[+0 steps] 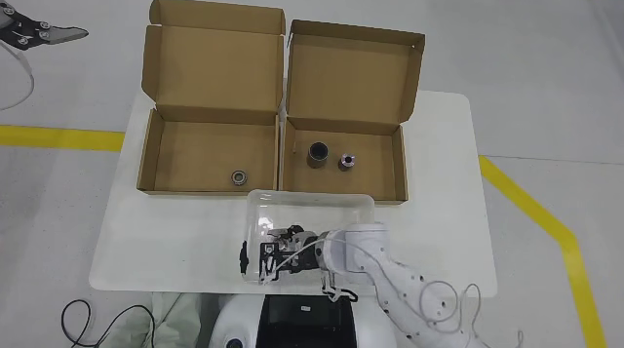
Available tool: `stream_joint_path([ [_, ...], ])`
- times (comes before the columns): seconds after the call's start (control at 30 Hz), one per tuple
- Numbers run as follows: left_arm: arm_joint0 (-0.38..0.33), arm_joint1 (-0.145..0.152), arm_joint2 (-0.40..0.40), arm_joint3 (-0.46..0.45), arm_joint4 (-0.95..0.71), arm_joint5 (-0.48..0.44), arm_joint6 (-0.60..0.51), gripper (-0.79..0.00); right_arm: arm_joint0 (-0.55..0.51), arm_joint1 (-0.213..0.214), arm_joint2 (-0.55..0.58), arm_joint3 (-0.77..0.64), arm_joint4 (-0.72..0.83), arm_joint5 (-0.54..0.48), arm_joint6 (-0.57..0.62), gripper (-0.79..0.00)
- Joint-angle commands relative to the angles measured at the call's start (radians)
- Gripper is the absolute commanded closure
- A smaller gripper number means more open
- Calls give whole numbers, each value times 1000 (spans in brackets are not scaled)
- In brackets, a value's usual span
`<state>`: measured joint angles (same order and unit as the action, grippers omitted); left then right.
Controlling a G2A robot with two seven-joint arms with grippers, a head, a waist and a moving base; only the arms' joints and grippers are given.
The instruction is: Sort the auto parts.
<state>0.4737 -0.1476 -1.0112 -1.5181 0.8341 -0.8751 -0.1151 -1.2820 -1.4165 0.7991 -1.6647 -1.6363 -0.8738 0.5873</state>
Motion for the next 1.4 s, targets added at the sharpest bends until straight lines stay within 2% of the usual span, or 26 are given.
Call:
stream_joint_path([
  [0.0,0,0,0,0,0,0,0,-785,12,-3,-8,11,14,6,32,-363],
  [0.23,0,0,0,0,0,0,0,-785,44,-10,-41,24,37,46,120,-366],
  [0.93,0,0,0,0,0,0,0,-785,122,-24,-118,109,81,90,186,-345],
  [1.23,0,0,0,0,0,0,0,-785,130,-25,-135,101,43,166,188,-15],
  [1.37,0,0,0,0,0,0,0,-785,111,-19,-123,69,10,220,174,0],
])
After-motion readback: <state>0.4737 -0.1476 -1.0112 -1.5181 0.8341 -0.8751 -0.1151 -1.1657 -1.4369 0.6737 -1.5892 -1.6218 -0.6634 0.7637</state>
